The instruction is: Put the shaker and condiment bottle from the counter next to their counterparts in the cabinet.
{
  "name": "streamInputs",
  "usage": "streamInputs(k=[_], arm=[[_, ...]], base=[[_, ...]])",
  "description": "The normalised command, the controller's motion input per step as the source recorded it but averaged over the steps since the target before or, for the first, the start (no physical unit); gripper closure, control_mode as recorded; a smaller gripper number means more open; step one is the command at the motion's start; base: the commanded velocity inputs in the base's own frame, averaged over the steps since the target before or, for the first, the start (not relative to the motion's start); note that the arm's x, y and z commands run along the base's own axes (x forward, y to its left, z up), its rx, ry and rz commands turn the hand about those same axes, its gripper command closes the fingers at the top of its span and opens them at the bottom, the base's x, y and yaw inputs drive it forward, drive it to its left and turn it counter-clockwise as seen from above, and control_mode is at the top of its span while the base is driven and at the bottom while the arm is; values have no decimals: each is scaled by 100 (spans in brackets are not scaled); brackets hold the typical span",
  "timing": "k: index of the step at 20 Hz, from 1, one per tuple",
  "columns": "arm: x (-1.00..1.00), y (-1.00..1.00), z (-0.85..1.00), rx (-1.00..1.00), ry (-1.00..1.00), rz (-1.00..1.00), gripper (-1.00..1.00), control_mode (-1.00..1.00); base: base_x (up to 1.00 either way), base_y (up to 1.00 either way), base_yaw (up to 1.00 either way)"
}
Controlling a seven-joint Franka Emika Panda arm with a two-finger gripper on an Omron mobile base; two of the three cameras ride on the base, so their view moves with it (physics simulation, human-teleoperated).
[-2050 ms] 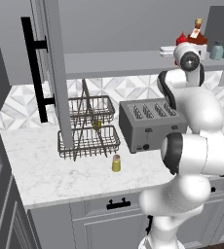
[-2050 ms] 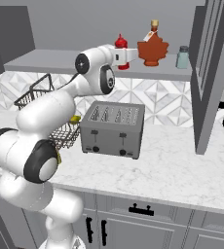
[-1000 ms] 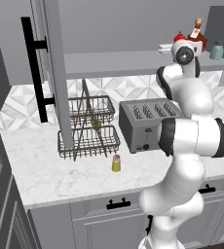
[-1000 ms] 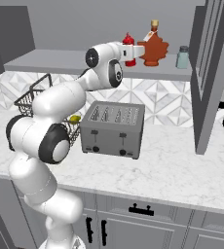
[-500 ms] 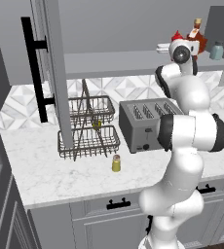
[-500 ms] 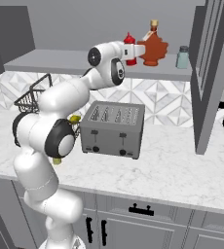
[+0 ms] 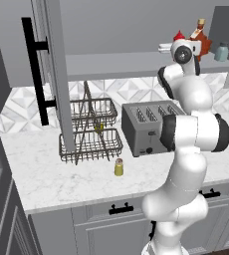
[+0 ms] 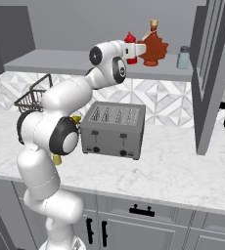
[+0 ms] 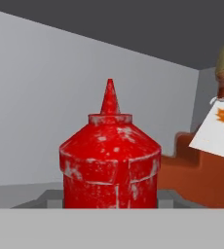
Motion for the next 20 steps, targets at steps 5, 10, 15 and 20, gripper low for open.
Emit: streamInputs(k=[5, 10, 15, 20], arm=[[0, -1, 0, 0, 0, 0, -100, -100], [0, 0, 0, 0, 0, 0, -100, -100], [-13, 0, 0, 0, 0, 0, -100, -100], [-46, 0, 0, 0, 0, 0, -100, -100]], base=[[0, 0, 0], [0, 0, 0], [0, 0, 0], [0, 0, 0]])
